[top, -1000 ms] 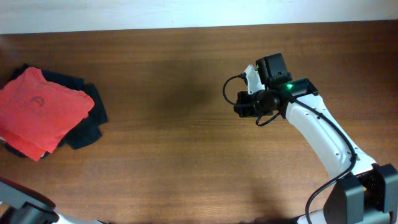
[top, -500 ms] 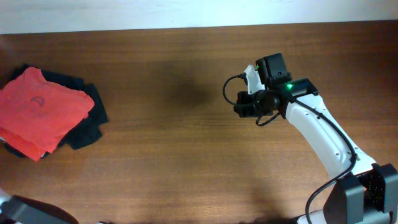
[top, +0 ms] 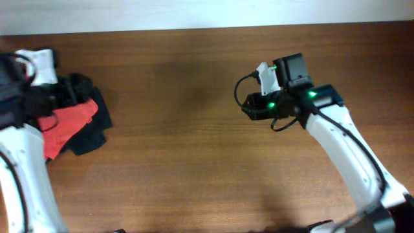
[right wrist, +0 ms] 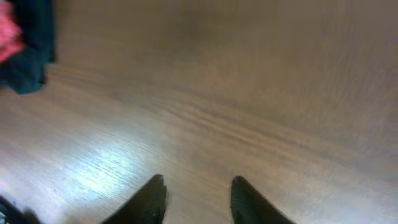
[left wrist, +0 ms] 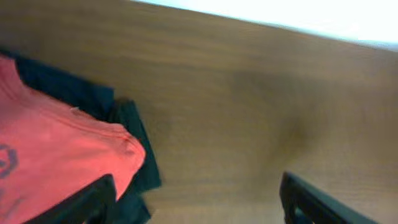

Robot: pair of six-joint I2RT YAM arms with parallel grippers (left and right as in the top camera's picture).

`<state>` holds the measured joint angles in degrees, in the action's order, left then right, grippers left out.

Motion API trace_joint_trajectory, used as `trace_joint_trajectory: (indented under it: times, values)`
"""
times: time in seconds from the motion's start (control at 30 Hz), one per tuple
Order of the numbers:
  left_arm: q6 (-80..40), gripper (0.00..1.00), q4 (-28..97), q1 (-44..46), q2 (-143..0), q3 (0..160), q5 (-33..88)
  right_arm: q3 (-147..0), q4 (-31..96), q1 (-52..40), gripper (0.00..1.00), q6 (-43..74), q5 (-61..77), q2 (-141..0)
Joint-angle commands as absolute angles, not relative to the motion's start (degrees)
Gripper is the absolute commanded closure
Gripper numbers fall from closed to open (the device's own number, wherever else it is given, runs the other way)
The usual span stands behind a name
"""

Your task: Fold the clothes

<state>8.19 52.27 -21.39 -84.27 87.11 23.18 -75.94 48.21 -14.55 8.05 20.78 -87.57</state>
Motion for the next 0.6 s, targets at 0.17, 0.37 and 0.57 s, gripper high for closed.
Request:
trace_joint_trajectory:
  times: [0.17,0.37,0.57]
  values:
    - [17.2,0.01,65.5,-0.2,-72.2,88.3,8.5,-80.3,51.5,-14.5,0.45,4.4,10.7,-71.2]
    - [17.2,0.01,73.8,3.6,-71.4,88.3,7.4,-80.3,59.3,-14.5,0.01,4.5,9.8,-67.0]
    - [17.2,0.01,72.8,3.6,-71.4,88.3,8.1,-80.3,61.1,-14.5,0.01,4.5,9.8,-67.7]
